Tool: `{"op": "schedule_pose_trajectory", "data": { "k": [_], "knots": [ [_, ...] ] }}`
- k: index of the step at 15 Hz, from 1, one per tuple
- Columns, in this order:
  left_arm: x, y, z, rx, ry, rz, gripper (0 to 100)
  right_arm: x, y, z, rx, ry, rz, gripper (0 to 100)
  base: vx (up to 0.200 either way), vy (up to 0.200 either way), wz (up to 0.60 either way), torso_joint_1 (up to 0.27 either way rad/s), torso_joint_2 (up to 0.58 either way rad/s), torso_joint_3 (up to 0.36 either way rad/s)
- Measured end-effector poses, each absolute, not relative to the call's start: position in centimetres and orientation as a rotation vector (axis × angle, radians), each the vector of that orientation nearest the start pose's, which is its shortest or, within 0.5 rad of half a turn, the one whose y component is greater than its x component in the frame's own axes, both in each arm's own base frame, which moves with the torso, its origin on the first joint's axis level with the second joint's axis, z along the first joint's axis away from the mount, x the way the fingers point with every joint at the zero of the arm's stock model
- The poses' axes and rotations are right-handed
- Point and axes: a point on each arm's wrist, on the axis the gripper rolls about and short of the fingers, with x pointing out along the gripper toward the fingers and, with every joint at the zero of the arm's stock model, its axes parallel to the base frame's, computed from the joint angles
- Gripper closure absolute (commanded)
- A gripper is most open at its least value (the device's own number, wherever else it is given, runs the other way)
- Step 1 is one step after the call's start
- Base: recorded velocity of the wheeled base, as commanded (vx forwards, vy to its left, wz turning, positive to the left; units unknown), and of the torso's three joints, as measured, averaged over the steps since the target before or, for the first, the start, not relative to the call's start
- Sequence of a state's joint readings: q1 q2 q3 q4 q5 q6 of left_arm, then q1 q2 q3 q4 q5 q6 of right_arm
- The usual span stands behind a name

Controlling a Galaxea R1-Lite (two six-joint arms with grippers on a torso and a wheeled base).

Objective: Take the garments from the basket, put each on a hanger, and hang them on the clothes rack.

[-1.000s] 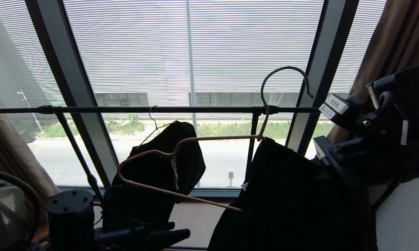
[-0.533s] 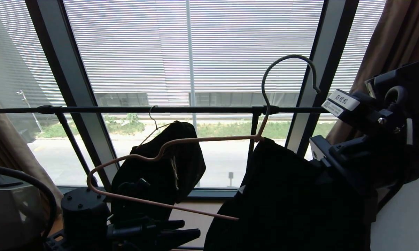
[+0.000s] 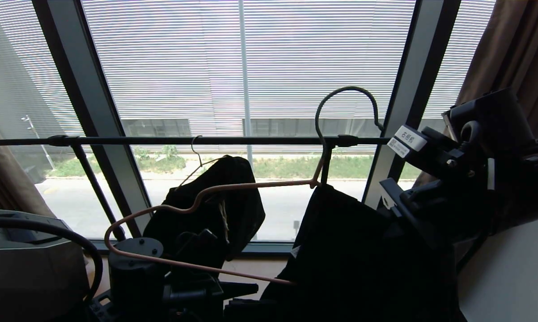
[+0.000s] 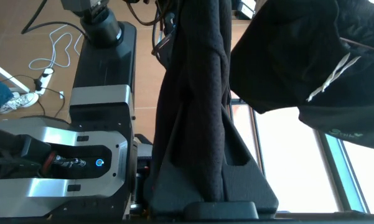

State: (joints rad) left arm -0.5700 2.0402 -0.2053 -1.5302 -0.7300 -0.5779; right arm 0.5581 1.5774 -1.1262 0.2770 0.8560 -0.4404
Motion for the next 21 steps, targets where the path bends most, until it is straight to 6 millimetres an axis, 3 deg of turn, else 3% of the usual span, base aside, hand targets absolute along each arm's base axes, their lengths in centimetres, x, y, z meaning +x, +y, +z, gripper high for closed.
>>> {"op": "schedule_pose_trajectory", "data": {
  "k": [11,12,18,21],
  "knots": [
    [21.2,-16.8,4.9,-0.517,0.685,-1.202,0,21.3,17.1,22.2,-0.231,0.479,1.536,100,0.0,0.0,0.0,0.0,0.0,0.0],
    [21.3,-17.0,4.9,-0.52,0.686,-1.205,100,21.2,17.3,22.1,-0.232,0.481,1.541,100,0.0,0.0,0.0,0.0,0.0,0.0],
    [21.3,-16.9,5.0,-0.519,0.666,-1.207,100,21.3,17.2,21.9,-0.229,0.489,1.537,100,0.0,0.0,0.0,0.0,0.0,0.0],
    [21.7,-15.9,5.0,-0.531,0.652,-1.172,100,21.7,16.1,22.0,-0.217,0.49,1.5,100,0.0,0.0,0.0,0.0,0.0,0.0]
  ]
}}
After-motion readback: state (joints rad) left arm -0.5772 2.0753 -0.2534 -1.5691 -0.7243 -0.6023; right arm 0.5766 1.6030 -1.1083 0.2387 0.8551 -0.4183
